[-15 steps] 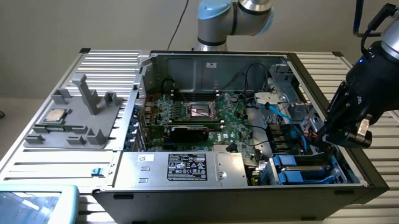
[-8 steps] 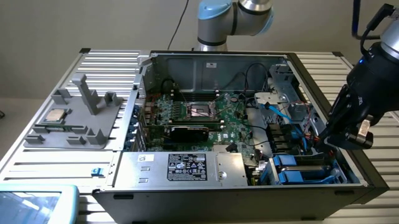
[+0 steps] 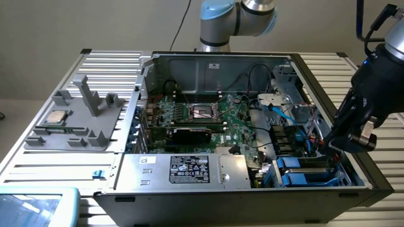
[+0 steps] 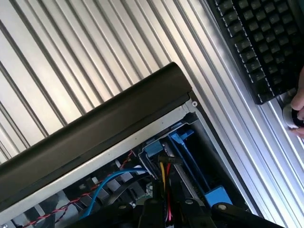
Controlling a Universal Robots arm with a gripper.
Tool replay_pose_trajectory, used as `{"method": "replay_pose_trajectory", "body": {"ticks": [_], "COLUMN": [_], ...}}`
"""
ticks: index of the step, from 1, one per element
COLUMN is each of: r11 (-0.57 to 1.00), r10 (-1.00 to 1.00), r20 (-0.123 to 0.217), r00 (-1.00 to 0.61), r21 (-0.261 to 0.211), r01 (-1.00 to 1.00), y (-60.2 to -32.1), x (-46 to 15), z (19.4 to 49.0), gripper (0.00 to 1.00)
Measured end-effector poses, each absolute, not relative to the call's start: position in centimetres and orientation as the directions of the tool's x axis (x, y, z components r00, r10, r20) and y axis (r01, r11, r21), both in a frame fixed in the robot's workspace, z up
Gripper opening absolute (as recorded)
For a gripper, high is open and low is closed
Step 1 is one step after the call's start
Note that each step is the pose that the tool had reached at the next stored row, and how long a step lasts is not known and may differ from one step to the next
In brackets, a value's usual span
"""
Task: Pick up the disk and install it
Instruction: 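Insert the first disk wire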
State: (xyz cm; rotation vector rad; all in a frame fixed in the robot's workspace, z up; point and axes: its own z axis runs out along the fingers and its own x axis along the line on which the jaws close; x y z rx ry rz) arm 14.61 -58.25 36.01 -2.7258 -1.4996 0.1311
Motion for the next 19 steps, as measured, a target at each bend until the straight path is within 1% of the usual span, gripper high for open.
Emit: {"method": "replay_pose_trajectory", "body": {"ticks": [5,6,8,9,10,11,14,16,17,19], "r11": [-0.563,-0.564,-0.565,-0.566,-0.566,-0.566,-0.569,-0.569,-0.569,-0.569], "r10": [0.826,0.825,0.825,0.824,0.824,0.824,0.822,0.822,0.822,0.822], "r20": [-0.067,-0.067,-0.067,-0.067,-0.068,-0.068,-0.068,-0.068,-0.068,-0.067], "r00": [0.559,0.561,0.562,0.562,0.562,0.562,0.565,0.566,0.566,0.566], "r21": [-0.060,-0.060,-0.060,-0.060,-0.060,-0.060,-0.059,-0.059,-0.059,-0.059], "r01": [0.824,0.823,0.823,0.823,0.822,0.822,0.820,0.820,0.820,0.820], "y": [-58.25,-58.25,-58.25,-58.25,-58.24,-58.24,-58.24,-58.24,-58.24,-58.24], "x": [14.62,14.61,14.61,14.61,14.61,14.61,14.60,14.59,14.59,14.59], "z": [36.00,36.00,35.99,35.99,36.00,36.02,36.16,36.19,36.19,36.23], "gripper": [0.18,0.20,0.32,0.32,0.38,0.38,0.56,0.56,0.62,0.62]}}
